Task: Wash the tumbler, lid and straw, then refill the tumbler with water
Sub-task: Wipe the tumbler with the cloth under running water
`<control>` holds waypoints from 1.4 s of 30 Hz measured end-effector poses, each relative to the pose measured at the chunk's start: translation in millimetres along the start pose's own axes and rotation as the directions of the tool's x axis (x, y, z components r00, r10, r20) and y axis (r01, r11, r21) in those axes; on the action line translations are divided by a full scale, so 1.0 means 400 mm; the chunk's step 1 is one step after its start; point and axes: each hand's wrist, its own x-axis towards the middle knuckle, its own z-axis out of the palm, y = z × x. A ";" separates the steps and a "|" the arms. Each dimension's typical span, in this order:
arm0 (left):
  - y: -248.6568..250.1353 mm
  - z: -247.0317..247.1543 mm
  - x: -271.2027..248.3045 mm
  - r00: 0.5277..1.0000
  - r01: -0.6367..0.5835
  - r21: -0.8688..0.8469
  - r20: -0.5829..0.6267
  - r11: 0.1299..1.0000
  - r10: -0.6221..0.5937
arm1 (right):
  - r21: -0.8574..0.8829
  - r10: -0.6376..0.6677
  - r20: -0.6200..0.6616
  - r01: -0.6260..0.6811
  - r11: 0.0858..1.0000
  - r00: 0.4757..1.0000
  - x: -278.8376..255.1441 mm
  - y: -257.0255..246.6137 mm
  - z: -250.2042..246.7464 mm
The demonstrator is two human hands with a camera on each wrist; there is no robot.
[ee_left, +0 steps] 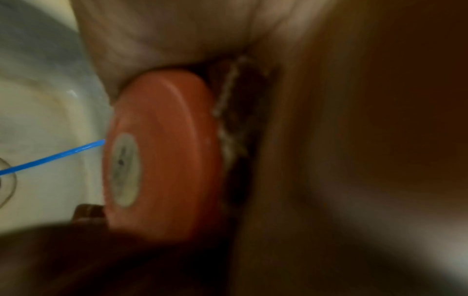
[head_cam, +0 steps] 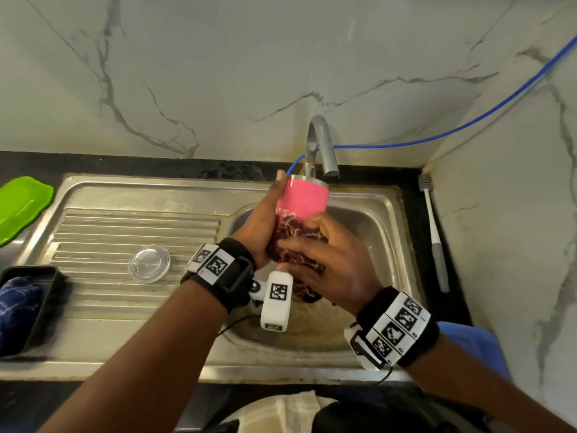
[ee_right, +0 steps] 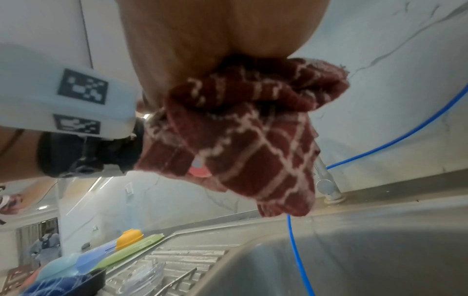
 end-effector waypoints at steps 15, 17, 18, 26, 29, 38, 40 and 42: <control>-0.017 0.044 0.006 0.994 -0.108 0.028 -0.018 0.994 0.108 | -0.011 0.221 -0.207 -0.228 0.974 0.953 0.159 0.049 -0.055; -0.016 0.024 0.013 0.995 -0.102 -0.018 -0.023 0.995 0.101 | -0.049 0.207 -0.183 -0.219 0.974 0.961 0.124 0.042 -0.030; -0.020 0.010 0.020 0.995 -0.096 -0.052 -0.044 0.994 0.094 | -0.055 0.202 -0.151 -0.213 0.976 0.968 0.102 0.037 -0.014; -0.057 -0.036 0.057 0.974 -0.162 -0.059 -0.167 0.985 0.150 | -0.026 0.056 -0.034 -0.057 0.998 0.998 0.012 0.041 0.017; -0.057 0.011 0.028 0.979 -0.153 -0.014 -0.139 0.988 0.150 | -0.044 0.148 -0.110 -0.153 0.987 0.983 0.067 0.060 -0.023; -0.041 0.031 0.002 0.995 -0.069 -0.029 -0.073 0.997 0.067 | -0.124 0.198 -0.148 -0.217 0.968 0.969 0.121 0.063 -0.039; -0.041 0.029 0.005 0.995 -0.062 -0.023 -0.082 0.998 0.060 | -0.137 0.206 -0.095 -0.218 0.966 0.974 0.085 0.050 -0.011; -0.044 0.017 0.008 0.994 -0.049 -0.060 -0.096 0.997 0.043 | -0.103 0.176 -0.058 -0.181 0.978 0.983 0.047 0.028 0.017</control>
